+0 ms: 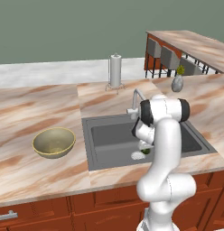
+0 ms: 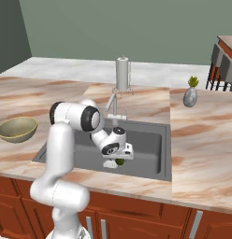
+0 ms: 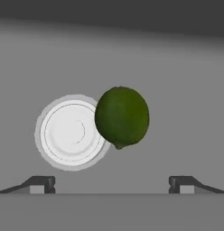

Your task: Pick the lime from the sink and place it in the bowl. Then pick the bowl and place it in the microwave. Then close the microwave door and press the start button.

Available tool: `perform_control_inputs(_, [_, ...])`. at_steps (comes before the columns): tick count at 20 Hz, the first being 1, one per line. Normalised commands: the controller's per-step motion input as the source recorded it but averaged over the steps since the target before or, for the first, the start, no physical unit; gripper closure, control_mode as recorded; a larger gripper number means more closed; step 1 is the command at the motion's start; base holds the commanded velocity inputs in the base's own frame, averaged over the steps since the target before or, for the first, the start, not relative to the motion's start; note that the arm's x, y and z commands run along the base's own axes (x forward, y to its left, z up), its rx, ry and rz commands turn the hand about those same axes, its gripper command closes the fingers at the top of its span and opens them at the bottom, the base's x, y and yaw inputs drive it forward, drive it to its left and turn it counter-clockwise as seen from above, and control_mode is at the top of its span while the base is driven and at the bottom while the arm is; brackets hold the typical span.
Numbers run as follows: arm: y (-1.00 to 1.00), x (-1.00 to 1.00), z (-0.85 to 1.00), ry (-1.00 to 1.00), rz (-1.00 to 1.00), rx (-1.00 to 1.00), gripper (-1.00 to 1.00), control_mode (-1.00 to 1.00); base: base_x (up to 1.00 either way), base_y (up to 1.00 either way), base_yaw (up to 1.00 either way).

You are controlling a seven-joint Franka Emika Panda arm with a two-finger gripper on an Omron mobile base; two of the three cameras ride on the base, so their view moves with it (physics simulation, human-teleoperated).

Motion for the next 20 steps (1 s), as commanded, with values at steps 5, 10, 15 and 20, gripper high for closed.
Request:
perform_control_inputs(5, [-0.03,0.38,-0.41,0.0,0.02,0.0,-1.0,-1.0,0.0,0.0,0.0])
perform_control_inputs(10, [0.0,0.31,-0.29,0.0,0.0,0.0,-1.0,-1.0,0.0,0.0,0.0])
perform_control_inputs(15, [0.0,0.44,-0.22,0.0,0.0,0.0,-1.0,-1.0,0.0,0.0,0.0])
perform_control_inputs(20, [0.0,0.14,-0.06,0.0,0.01,0.0,1.0,-1.0,0.0,0.0,0.0])
